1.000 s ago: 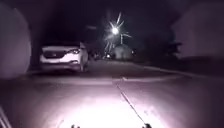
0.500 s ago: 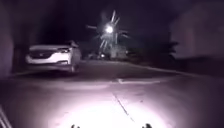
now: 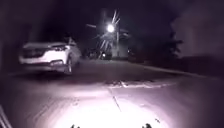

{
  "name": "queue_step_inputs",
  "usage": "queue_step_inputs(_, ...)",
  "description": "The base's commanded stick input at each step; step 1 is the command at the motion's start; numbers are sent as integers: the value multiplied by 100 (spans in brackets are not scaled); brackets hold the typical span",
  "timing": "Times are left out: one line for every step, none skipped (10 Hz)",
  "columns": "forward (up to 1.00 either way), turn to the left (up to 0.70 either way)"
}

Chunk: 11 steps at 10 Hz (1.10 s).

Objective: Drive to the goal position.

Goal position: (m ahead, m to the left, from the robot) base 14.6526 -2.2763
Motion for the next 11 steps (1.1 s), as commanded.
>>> queue_step_inputs(85, 0)
queue_step_inputs(85, 0)
queue_step_inputs(85, 0)
queue_step_inputs(85, 0)
queue_step_inputs(85, 0)
queue_step_inputs(85, 0)
queue_step_inputs(85, 0)
queue_step_inputs(85, 0)
queue_step_inputs(85, 0)
queue_step_inputs(85, 0)
queue_step_inputs(85, 0)
